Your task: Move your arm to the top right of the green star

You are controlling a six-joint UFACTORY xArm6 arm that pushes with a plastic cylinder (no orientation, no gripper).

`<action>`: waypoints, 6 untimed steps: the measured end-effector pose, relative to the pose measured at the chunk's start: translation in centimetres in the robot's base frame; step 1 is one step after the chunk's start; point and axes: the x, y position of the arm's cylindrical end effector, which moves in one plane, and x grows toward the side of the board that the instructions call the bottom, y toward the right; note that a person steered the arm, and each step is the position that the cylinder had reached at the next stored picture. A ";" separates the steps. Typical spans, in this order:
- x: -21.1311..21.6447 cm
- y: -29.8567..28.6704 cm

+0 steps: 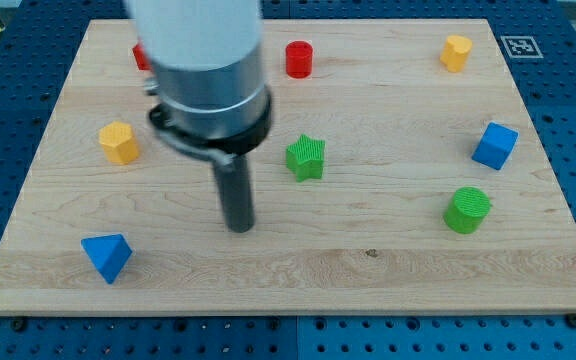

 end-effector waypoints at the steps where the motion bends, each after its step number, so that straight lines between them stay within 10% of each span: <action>1: -0.4 4.6; 4: -10.1 -0.3; 6: -12.0 14.3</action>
